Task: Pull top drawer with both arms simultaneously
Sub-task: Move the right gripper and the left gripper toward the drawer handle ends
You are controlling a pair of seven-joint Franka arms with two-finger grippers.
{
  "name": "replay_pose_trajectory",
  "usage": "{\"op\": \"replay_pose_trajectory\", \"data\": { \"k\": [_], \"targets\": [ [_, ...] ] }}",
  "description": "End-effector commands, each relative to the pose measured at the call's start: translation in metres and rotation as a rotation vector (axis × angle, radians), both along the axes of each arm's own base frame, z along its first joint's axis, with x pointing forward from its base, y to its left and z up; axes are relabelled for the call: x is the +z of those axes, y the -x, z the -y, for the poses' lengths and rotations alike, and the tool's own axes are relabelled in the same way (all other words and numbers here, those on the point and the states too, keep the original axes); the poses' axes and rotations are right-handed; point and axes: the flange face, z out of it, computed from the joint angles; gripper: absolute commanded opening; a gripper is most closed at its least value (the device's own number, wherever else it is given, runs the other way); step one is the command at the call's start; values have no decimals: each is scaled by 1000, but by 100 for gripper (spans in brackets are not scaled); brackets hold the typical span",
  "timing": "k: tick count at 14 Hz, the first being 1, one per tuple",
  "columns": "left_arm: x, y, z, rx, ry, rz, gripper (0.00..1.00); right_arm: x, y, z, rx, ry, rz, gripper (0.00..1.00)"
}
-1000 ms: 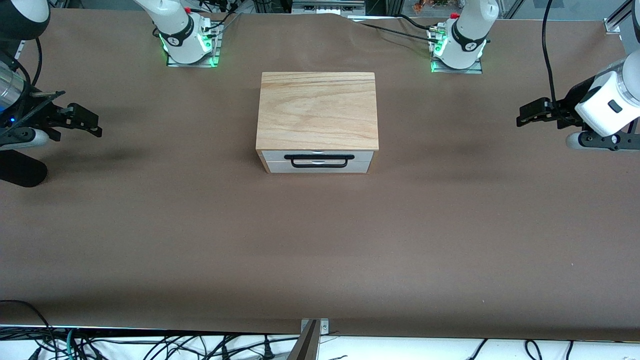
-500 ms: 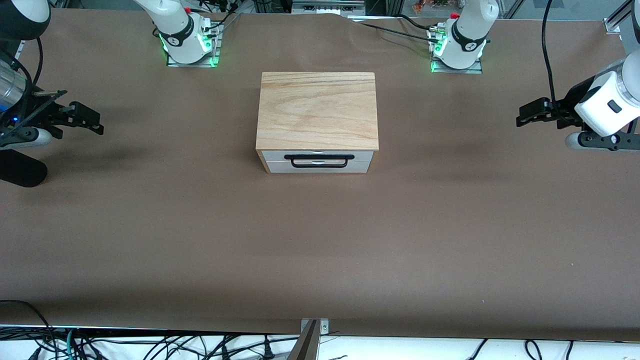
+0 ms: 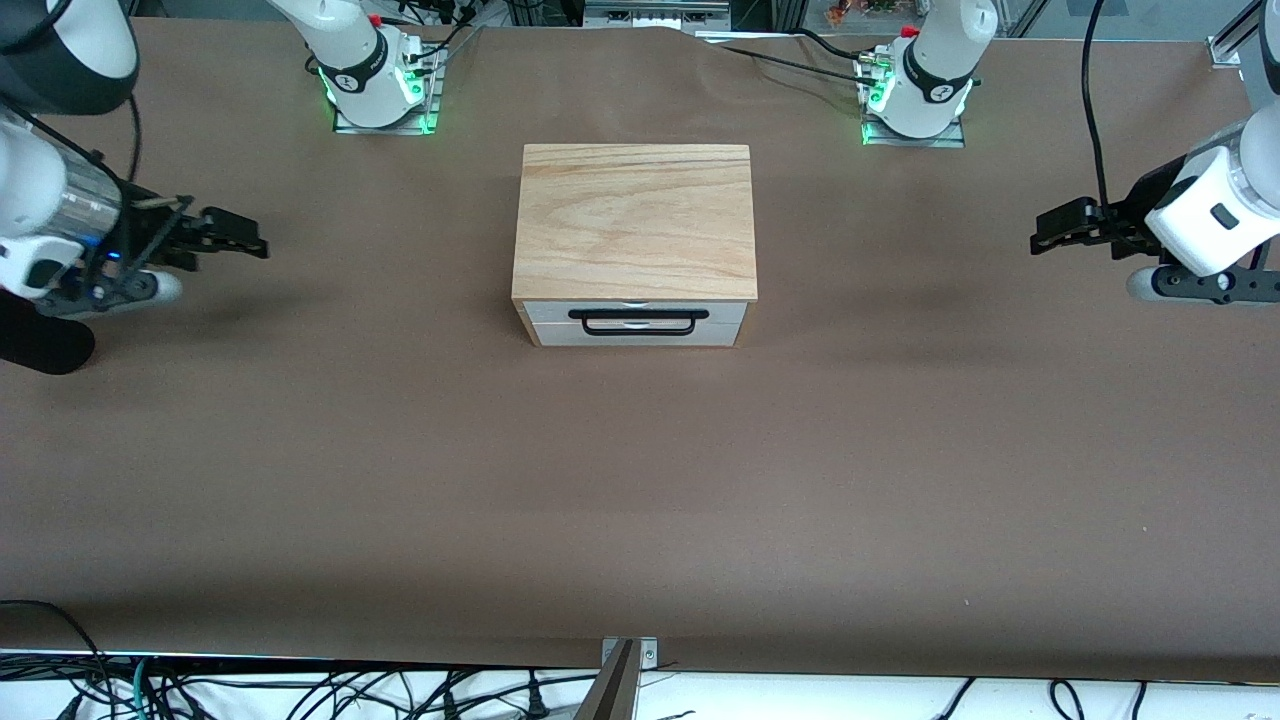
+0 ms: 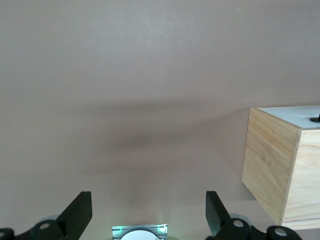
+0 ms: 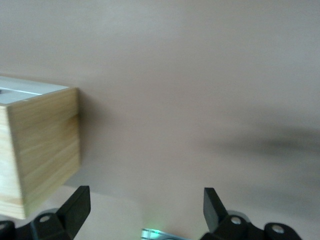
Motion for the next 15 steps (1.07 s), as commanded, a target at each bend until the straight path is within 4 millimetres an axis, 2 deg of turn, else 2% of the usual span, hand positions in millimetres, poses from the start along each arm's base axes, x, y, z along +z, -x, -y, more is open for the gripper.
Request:
{"op": "replay_pose_trajectory", "data": {
  "k": [1,2,3,5,8,12,14,15],
  "targets": [
    [-25,-15,19,-52,-7,-31,100,-26,-13,-18,-19,-124,-55,100],
    [-44,-27,34,-75,-2,-57,100,-33,-16,-23,-32,-171,-67,100],
    [-61,-35,39,-78,21,-83,100,-39,-19,-28,-48,-214,-75,100],
    [-104,-47,59,-52,186,-163,100,-56,-25,-38,-81,-305,-111,100],
    [-147,-65,83,12,398,-204,100,-96,-40,-58,-144,-473,-152,100],
    [-185,-75,163,-15,543,-156,100,-145,-51,-119,-164,-715,-175,100],
    [-211,-81,193,-44,654,-114,100,-167,-51,-145,-164,-847,-175,100],
    [-229,-85,198,-53,726,-88,100,-180,-49,-151,-159,-894,-154,100]
  ]
}}
